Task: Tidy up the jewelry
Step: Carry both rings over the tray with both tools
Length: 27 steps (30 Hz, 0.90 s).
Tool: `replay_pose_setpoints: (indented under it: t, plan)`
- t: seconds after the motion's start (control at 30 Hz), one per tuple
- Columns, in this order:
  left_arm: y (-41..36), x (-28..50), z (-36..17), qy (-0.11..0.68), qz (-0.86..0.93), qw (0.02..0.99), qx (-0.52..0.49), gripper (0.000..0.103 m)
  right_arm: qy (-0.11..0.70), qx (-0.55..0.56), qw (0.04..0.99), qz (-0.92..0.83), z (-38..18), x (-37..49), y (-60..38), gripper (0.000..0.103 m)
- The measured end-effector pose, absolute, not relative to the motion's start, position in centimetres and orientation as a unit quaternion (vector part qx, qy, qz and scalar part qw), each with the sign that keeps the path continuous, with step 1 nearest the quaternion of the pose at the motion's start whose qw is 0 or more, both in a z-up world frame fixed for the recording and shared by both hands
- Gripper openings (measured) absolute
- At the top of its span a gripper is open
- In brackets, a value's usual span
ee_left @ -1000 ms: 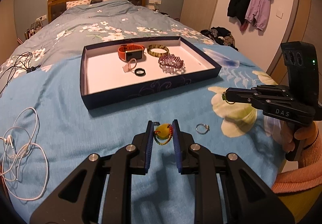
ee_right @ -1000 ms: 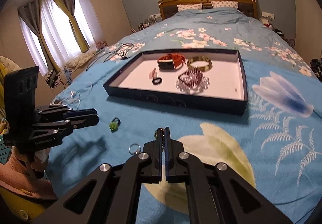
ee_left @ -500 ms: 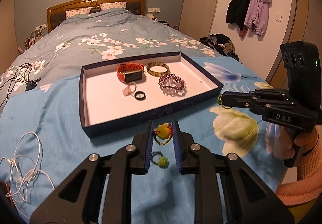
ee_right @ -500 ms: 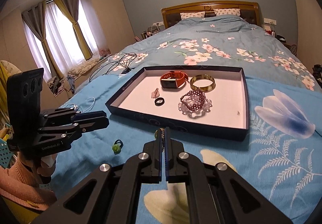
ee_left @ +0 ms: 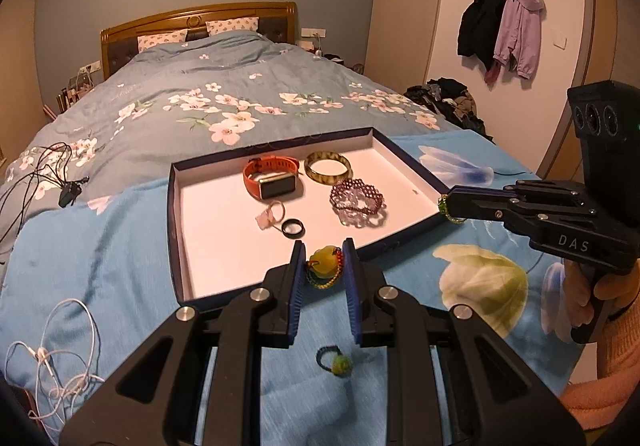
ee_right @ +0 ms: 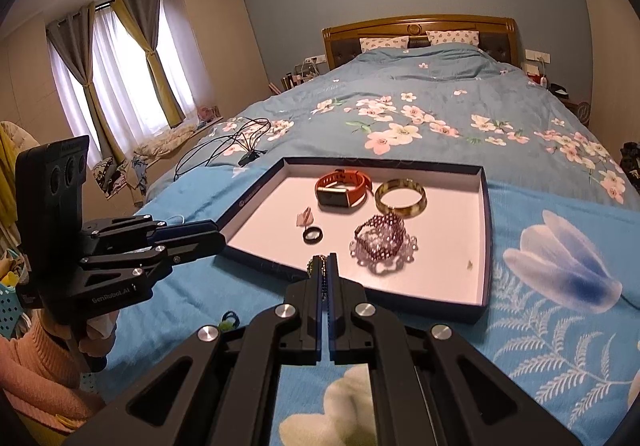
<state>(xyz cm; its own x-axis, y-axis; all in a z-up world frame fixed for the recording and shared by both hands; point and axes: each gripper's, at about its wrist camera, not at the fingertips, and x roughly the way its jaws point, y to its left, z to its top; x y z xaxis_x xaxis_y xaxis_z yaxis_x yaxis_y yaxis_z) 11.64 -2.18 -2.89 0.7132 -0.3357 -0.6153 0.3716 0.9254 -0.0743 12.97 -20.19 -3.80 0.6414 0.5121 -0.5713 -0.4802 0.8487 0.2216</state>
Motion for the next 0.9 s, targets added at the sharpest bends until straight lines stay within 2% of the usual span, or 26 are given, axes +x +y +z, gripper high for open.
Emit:
replay_pose_setpoints:
  t: [0.9]
  plan:
    - [-1.8,16.9,-3.7,0.343,-0.184,0.921,0.007,0.019,0.328,0.004,0.907,0.264,-3.7,17.7,-18.9,0.001]
